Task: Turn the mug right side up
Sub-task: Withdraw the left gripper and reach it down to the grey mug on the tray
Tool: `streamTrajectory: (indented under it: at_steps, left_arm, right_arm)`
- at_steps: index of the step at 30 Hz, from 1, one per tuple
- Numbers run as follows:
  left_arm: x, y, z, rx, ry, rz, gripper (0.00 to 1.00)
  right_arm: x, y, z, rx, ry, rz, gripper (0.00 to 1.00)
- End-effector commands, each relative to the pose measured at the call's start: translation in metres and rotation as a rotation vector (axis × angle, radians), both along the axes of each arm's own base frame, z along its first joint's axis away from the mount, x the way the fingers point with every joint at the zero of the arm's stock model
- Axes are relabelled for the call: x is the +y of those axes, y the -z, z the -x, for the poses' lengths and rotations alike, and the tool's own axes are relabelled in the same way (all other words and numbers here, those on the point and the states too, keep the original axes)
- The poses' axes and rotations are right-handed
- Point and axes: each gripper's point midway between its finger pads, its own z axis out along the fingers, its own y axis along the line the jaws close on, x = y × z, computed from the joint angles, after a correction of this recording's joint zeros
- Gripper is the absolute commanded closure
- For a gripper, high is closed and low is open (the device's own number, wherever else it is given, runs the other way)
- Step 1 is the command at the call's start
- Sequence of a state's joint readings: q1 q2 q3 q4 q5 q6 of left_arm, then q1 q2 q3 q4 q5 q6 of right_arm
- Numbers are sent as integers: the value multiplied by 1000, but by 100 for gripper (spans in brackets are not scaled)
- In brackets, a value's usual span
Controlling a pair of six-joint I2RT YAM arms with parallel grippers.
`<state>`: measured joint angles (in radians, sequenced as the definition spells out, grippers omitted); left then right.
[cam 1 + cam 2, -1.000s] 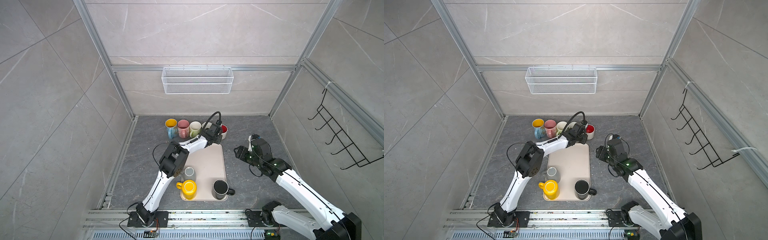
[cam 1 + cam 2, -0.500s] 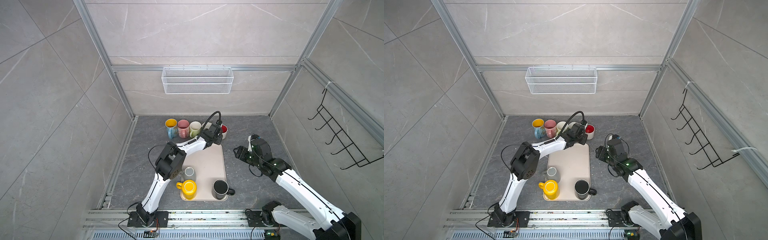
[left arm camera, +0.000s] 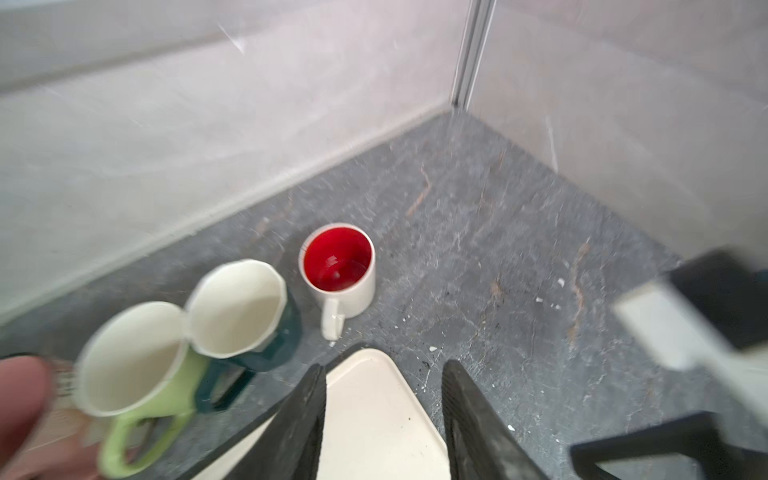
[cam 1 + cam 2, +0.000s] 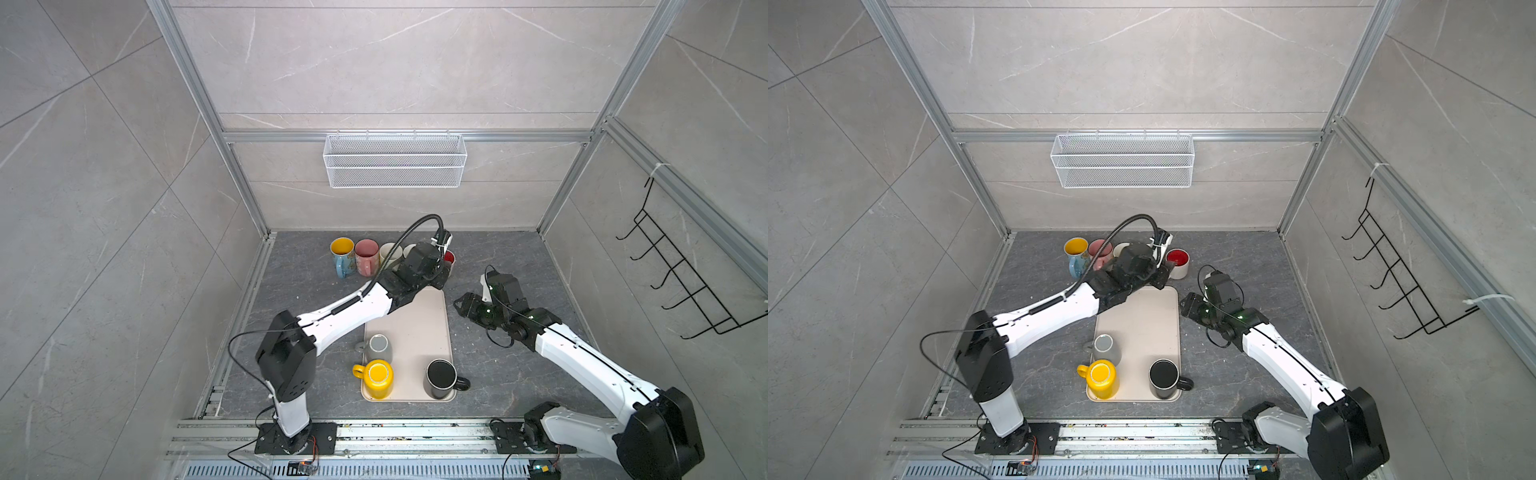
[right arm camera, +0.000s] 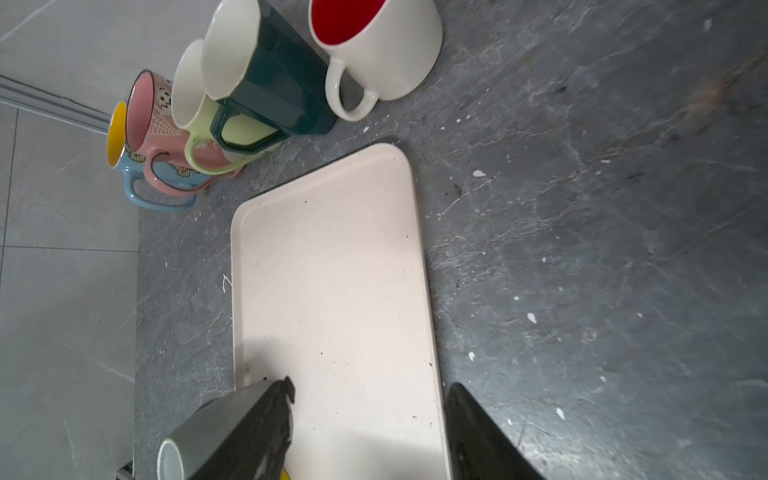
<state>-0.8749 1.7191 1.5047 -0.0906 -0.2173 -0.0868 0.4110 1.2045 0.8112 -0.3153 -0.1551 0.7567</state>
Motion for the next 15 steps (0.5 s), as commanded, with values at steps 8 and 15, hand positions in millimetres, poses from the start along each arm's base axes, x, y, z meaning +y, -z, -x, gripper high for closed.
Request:
streamTrajectory:
  at_steps: [8,15]
  left_arm:
    - [100,-53,41,57,-151,73,54]
    - [181,-16,57,410,-347,319,55]
  right_arm:
    - [32,-5,-2,-1,-73,-86,38]
    - [51,1,-2,21,-116,-79,38]
